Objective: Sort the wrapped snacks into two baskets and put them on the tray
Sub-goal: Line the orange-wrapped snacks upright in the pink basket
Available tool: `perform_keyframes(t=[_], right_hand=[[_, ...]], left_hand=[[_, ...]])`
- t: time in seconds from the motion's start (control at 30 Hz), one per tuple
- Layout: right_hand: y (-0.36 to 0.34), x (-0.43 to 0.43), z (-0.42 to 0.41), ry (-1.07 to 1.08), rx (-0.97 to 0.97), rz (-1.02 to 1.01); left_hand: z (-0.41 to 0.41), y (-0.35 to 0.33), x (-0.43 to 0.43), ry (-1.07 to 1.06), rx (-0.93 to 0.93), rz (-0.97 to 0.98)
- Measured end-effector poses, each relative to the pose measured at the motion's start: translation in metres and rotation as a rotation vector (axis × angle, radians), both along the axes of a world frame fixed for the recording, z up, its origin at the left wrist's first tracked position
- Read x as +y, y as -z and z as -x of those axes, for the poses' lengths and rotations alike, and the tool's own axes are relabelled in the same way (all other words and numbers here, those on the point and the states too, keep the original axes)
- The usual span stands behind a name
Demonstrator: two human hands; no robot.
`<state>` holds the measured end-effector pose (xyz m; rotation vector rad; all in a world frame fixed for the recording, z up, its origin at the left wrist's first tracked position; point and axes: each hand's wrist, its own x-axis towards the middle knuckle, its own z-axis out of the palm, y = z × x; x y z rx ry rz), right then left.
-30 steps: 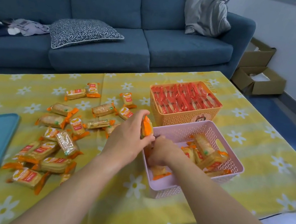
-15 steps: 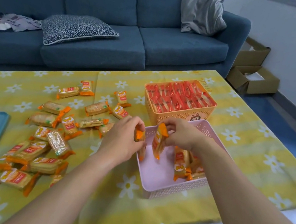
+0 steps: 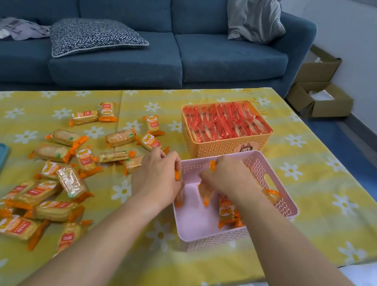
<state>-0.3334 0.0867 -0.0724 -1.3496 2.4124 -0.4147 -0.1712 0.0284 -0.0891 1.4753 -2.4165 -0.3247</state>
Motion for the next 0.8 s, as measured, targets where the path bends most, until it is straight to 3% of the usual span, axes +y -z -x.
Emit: perform_keyframes(t=[0.07,0.23,0.37,0.43,0.5,0.57,0.67,0.8], right_hand=[[0.006,-0.001,-0.006,0.026,-0.052,0.011],[0.004,-0.010,-0.023,0.036,-0.613,-0.018],[-0.007,-0.007,-0.011,0.059,-0.756,-0.149],[-0.012,-0.002,0.003,0.070,-0.582,-0.091],[-0.011,0.007,0.016,0.000,-0.160,-0.069],[-0.006,0.017,0.017,-0.073,0.132,-0.186],[0.006,0.024,0.008,-0.114,0.317,-0.373],[0.015,0.024,0.004,-0.151,0.442,-0.363]], left_hand=[[0.002,0.000,0.002,-0.002,-0.017,0.010],[0.003,0.002,0.002,0.080,-0.039,0.073],[0.001,0.005,0.001,0.200,-0.047,0.194],[0.000,0.006,0.000,0.195,-0.063,0.194],[0.001,0.005,-0.001,0.186,-0.066,0.175],[0.003,0.004,-0.001,0.187,-0.071,0.178],[0.005,0.002,0.000,0.194,-0.100,0.198],[0.007,-0.003,-0.003,0.209,-0.156,0.171]])
